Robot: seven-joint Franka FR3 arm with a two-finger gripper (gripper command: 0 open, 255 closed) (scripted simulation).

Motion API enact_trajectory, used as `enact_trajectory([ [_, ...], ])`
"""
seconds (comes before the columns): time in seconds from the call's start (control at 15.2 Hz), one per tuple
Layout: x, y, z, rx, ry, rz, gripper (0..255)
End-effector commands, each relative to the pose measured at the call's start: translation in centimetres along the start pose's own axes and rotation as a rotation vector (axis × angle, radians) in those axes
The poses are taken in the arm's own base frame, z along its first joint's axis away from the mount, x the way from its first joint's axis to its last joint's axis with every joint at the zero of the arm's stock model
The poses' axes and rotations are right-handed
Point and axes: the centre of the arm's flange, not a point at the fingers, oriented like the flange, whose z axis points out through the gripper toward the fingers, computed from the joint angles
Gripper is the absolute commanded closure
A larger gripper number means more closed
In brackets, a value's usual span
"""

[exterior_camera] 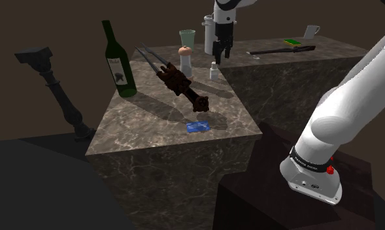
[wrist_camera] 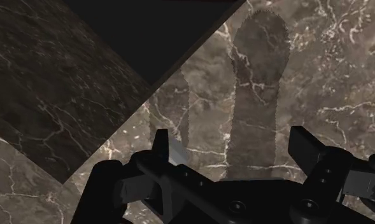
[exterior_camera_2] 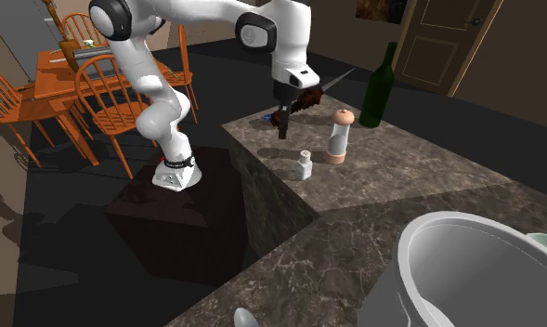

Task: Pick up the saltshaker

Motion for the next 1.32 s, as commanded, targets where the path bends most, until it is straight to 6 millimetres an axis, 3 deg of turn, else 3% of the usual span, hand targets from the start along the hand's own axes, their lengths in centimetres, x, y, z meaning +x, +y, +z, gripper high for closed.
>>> enact_trajectory([
  [0.0, 2.1, 1.9, 0.2, 0.007, 0.010, 0.004, 0],
  [0.33, 7.1, 6.0, 0.6, 0.026, 0.032, 0.015, 0],
  [0.86, 7.3, 6.0, 4.6, 0.026, 0.032, 0.015, 0],
  [0.99, 7.3, 5.9, 4.6, 0.026, 0.032, 0.015, 0],
  [1.06, 7.3, 5.9, 4.6, 0.026, 0.032, 0.015, 255],
  [1.25, 7.4, 5.9, 4.5, 0.026, 0.032, 0.015, 255],
])
